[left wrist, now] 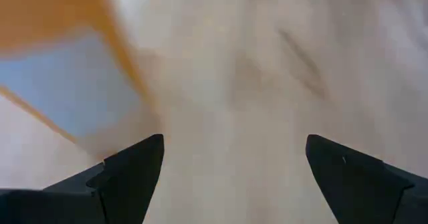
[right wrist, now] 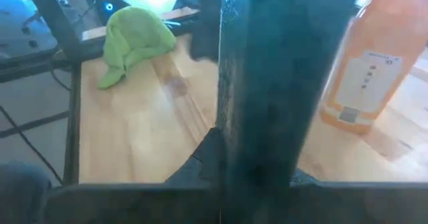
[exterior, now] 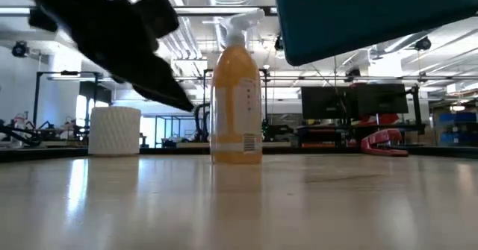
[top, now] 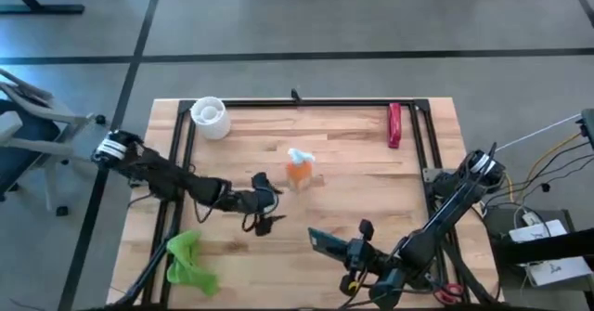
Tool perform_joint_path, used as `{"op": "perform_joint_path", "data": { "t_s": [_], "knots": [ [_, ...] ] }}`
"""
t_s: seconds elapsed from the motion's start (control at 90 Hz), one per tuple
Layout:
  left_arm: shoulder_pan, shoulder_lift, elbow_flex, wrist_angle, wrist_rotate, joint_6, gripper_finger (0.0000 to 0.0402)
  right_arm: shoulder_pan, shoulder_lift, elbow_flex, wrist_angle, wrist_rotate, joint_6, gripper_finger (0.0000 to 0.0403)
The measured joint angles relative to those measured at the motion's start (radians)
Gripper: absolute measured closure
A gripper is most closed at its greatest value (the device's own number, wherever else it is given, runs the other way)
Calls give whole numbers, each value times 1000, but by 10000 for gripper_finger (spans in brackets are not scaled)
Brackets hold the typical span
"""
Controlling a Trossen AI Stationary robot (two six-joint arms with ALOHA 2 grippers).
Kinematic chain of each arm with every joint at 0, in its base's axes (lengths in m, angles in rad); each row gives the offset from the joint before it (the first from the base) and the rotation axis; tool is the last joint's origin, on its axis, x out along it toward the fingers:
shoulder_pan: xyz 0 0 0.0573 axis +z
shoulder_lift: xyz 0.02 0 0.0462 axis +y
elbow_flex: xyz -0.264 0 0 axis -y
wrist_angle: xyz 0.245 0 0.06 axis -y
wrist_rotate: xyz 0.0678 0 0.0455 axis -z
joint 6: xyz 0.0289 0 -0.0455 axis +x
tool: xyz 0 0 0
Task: Apply microfiber cloth
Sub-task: Wipe the blue tablet with the green microfiber cloth
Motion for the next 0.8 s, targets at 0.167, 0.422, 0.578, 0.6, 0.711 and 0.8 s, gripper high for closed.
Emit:
{"op": "perform_joint_path", "data": {
  "t_s": [0.167,0.422,0.578,0.6,0.711,0.8],
  "knots": [
    [-166,-65,94,-254,79,-194,53,-5,0,-3,0,0,-21,401],
    [-497,-56,258,-504,81,-550,53,-6,0,-5,0,0,-56,401],
    [-666,-23,342,-572,88,-777,53,-17,0,-5,0,0,-74,401],
    [-684,-18,353,-594,91,-815,53,-18,0,-5,0,0,-76,401],
    [-761,5,396,-738,91,-1041,53,-25,0,-5,0,0,-93,401],
    [-802,24,419,-842,95,-1164,53,-30,0,-5,0,0,-109,401]
  ]
}}
